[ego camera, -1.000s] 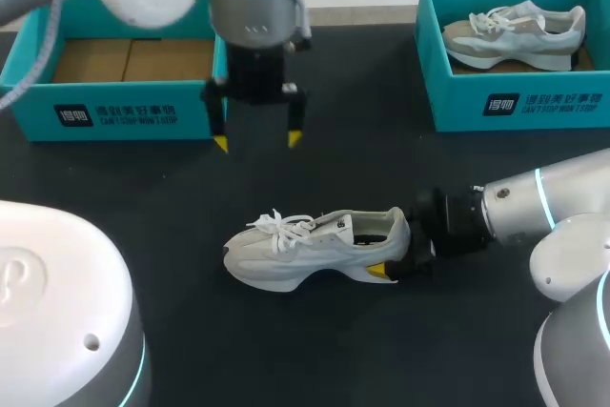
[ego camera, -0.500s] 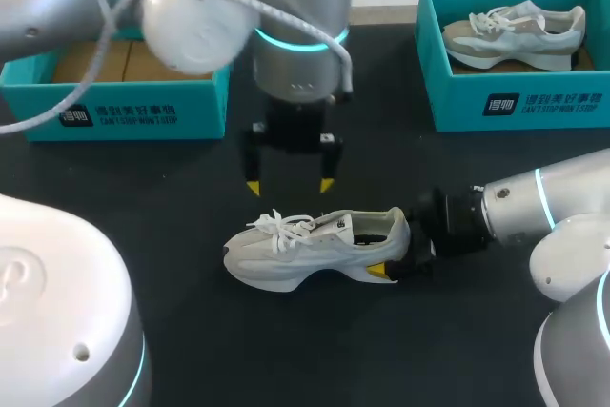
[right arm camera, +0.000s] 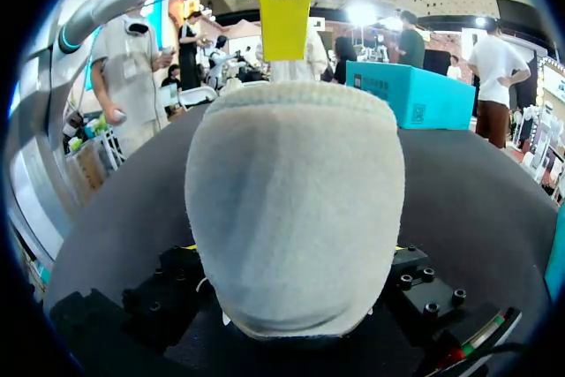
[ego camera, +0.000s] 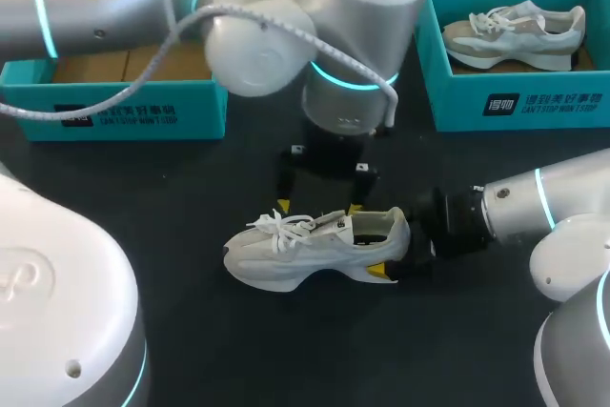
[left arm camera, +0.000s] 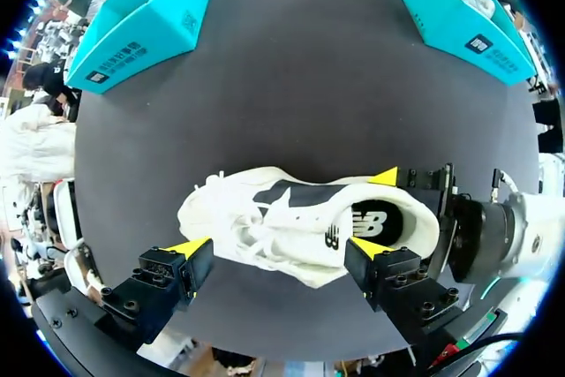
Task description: Take the shoe out of the shoebox, open the shoe tongue, remove and reinsert the insole, then place the shoe into the shoebox
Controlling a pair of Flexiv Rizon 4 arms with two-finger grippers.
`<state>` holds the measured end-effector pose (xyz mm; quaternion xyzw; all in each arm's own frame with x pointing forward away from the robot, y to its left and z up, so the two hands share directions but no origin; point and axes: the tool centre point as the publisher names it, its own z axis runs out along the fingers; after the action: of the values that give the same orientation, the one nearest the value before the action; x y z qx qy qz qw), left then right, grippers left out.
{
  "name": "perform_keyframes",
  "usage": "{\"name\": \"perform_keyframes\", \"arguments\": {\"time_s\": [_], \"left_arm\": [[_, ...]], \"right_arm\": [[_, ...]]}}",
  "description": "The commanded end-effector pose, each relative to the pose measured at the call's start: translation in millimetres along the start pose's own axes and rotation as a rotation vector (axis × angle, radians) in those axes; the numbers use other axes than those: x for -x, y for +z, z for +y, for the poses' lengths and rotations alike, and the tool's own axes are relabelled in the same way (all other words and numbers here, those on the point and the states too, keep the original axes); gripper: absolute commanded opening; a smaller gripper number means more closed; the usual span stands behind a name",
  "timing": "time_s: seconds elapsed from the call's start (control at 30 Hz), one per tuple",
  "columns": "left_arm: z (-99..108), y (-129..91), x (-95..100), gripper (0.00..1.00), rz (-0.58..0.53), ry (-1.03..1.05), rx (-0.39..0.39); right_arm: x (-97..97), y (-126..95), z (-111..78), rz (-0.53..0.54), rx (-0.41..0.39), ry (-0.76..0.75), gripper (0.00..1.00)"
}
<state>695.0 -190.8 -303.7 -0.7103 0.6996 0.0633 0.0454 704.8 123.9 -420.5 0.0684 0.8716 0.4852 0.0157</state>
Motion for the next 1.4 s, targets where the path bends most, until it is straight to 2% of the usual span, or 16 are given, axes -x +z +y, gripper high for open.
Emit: {"name": "perform_keyframes", "arguments": {"time_s": [0.03,0.33,0.6,0.9,1.23,1.27,1.3,1.33,1.37,1.4], "left_arm": [[-2.2,10.8,-17.6,1.0,-0.038,0.003,0.016],[-0.5,18.9,-31.1,1.0,-0.05,0.025,0.035],[4.9,33.8,-28.1,1.0,-0.109,0.036,0.052],[16.5,41.3,-5.1,1.0,-0.19,0.018,0.043],[18.4,36.5,22.9,1.0,-0.175,-0.049,0.073],[19.3,35.1,24.3,0.95,-0.169,-0.054,0.075],[19.8,34.4,25.3,0.77,-0.165,-0.056,0.078],[20.0,34.1,26.6,0.65,-0.163,-0.059,0.08],[20.4,33.7,27.6,0.5,-0.16,-0.061,0.081],[20.9,33.3,28.7,0.45,-0.155,-0.064,0.085]], "right_arm": [[-0.1,8.5,-2.1,-0.003,-0.003,0.002,0.0],[-0.1,8.5,-2.1,-0.003,-0.003,0.002,0.0],[-0.1,8.5,-2.1,-0.003,-0.003,0.002,0.0],[-0.1,8.5,-2.1,-0.003,-0.003,0.002,0.0],[-0.1,8.5,-2.1,-0.003,-0.003,0.002,0.0],[-0.1,8.5,-2.1,-0.003,-0.003,0.002,0.0],[-0.1,8.5,-2.1,-0.003,-0.003,0.002,0.0],[-0.1,8.5,-2.1,-0.003,-0.003,0.002,0.0],[-0.1,8.5,-2.1,-0.003,-0.003,0.002,0.0],[-0.1,8.5,-2.1,-0.003,-0.003,0.002,0.0]]}}
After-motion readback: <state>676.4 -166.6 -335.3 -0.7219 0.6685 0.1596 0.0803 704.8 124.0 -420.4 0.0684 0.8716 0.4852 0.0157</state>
